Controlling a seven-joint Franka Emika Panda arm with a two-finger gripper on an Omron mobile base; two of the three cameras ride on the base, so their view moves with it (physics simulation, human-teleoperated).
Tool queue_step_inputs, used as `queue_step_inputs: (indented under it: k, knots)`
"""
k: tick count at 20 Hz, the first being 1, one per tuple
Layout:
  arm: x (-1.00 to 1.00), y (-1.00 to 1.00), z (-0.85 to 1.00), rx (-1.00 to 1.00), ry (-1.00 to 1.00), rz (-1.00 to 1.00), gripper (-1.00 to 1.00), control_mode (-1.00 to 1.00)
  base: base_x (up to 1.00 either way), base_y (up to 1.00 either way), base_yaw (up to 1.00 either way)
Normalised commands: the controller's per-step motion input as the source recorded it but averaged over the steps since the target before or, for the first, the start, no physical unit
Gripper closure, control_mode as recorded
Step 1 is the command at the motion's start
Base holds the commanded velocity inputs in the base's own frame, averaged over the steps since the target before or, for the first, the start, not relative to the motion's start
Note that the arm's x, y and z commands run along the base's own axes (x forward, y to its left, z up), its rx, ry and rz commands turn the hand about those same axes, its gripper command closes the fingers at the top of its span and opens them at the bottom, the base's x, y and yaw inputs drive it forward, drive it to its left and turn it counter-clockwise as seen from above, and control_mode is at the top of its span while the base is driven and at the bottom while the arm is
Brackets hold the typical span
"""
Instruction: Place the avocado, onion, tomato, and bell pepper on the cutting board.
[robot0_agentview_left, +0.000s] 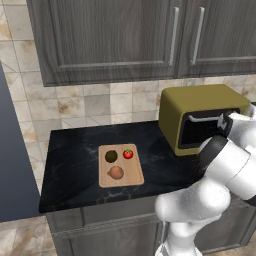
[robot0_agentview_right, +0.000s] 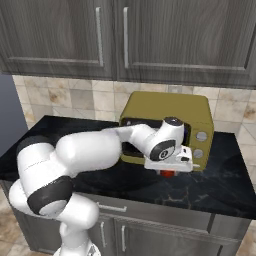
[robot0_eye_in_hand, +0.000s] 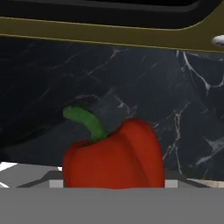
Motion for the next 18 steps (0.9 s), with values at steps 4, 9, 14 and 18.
queue_step_inputs:
  k: [4,9,14,18]
  knots:
    - [-0.54,1.00,0.47,-0.10,-0.09,0.01,1.00,-1.00,0.00,0.00,0.00]
    - [-0.39,1.00,0.29,-0.07,-0.13,0.00,1.00,-1.00,0.00,0.00,0.00]
    - [-0.09,0.98,0.26,0.00,-0.08,0.00,1.00,-1.00,0.00,0.00,0.00]
    - [0.04,0.74,0.51,0.01,0.00,0.00,1.00,-1.00,0.00,0.00,0.00]
